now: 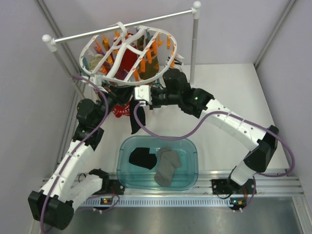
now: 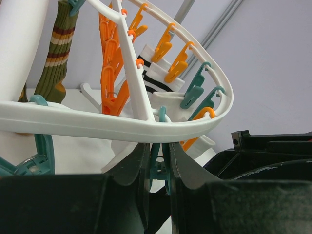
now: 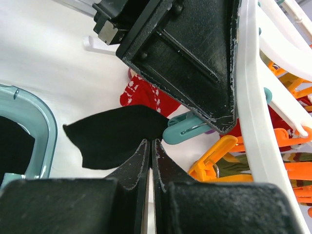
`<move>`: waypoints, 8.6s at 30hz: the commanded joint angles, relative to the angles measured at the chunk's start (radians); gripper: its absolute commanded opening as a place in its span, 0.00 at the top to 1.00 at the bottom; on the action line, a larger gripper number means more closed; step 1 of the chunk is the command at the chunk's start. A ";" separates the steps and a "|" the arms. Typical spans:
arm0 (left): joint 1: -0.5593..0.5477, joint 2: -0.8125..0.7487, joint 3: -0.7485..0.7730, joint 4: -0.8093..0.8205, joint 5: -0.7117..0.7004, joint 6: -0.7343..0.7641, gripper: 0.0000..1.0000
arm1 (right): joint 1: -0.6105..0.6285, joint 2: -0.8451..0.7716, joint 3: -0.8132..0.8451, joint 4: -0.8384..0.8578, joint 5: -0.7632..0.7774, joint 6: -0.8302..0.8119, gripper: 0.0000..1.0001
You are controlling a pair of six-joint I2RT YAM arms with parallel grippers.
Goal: Clip the socks to the hanger
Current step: Clamp the sock onto the hanger, then open the clamp at the hanger.
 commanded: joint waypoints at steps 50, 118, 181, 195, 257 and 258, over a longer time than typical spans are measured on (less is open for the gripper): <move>-0.002 0.004 -0.036 0.021 0.106 -0.073 1.00 | -0.076 -0.004 0.040 0.078 -0.106 0.047 1.00; -0.001 -0.116 -0.033 0.022 0.189 0.009 0.37 | -0.257 -0.267 -0.344 0.495 -0.056 0.561 0.57; -0.028 0.064 0.117 0.030 -0.027 -0.030 0.50 | -0.127 -0.125 -0.250 0.609 -0.046 0.590 0.75; -0.048 0.120 0.137 0.059 -0.075 -0.028 0.58 | -0.127 -0.188 -0.305 0.580 -0.077 0.599 0.74; -0.079 0.099 0.171 -0.010 -0.049 -0.060 0.72 | -0.125 -0.145 -0.270 0.623 0.017 0.619 1.00; -0.079 0.102 0.174 -0.010 -0.064 -0.062 0.71 | -0.125 -0.147 -0.272 0.621 0.020 0.621 1.00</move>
